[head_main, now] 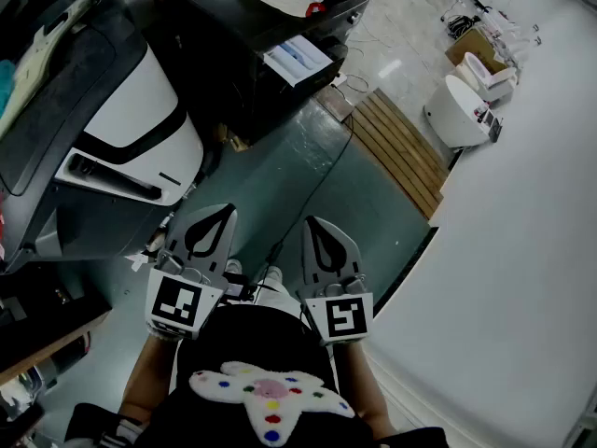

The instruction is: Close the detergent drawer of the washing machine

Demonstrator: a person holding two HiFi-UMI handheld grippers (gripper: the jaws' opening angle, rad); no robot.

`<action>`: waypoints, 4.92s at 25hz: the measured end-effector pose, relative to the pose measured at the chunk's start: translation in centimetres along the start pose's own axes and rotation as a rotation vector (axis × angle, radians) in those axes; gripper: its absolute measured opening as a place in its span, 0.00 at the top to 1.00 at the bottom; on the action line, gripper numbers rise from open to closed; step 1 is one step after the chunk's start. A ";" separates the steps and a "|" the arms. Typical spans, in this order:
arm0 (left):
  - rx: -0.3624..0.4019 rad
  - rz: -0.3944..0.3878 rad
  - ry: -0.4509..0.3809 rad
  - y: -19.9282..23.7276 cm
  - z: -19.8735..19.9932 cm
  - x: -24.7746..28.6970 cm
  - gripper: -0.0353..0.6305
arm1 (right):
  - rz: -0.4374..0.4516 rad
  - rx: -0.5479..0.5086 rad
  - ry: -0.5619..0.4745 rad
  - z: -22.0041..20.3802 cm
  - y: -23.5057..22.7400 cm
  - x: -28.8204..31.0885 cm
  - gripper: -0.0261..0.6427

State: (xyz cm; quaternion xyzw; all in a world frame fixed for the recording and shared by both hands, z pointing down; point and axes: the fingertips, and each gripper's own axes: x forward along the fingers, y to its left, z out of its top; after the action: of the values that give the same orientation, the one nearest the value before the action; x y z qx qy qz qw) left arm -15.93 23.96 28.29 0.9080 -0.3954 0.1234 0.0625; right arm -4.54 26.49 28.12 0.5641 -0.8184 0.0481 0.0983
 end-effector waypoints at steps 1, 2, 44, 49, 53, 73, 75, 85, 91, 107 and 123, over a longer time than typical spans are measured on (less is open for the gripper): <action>-0.005 -0.003 -0.010 0.0 0.2 0.0 0.93 | -0.001 0.002 0.001 -0.1 0.0 0.0 0.96; -0.008 -0.005 -0.017 -0.1 0.3 0.0 0.93 | -0.001 0.004 0.001 -0.1 0.0 0.0 0.96; -0.057 0.120 0.010 -6.4 -0.2 1.7 0.93 | 0.066 -0.026 -0.016 -2.1 -5.6 -4.8 0.95; -0.040 0.125 -0.022 -7.6 0.4 1.9 0.93 | 0.055 -0.010 -0.027 -2.4 -6.6 -5.9 0.95; -0.038 0.125 -0.026 -8.4 0.6 2.0 0.93 | 0.037 0.019 -0.029 -2.7 -7.6 -6.6 0.95; -0.023 0.044 -0.032 -4.7 1.7 10.1 0.93 | -0.019 0.036 -0.011 -2.6 -12.2 -0.3 0.95; -0.025 0.036 -0.048 -3.5 2.6 11.7 0.93 | -0.021 0.037 -0.003 -2.3 -12.9 1.5 0.95; -0.026 -0.005 -0.054 3.2 5.6 19.4 0.93 | -0.032 0.044 0.012 0.4 -16.6 10.8 0.96; -0.018 -0.011 -0.061 7.5 6.9 23.4 0.93 | -0.034 0.042 0.009 1.9 -18.4 16.4 0.95; -0.045 -0.035 -0.036 12.3 6.7 28.4 0.93 | -0.040 0.032 0.057 2.2 -20.1 23.1 0.95; -0.116 0.090 -0.040 11.4 7.1 29.2 0.93 | 0.095 0.001 0.019 3.0 -22.3 23.8 0.95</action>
State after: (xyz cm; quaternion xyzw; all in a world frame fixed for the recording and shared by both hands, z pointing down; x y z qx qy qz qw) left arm -3.89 -5.83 29.61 0.8865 -0.4435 0.0849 0.1013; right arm 7.74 -3.81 29.61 0.5239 -0.8434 0.0585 0.1036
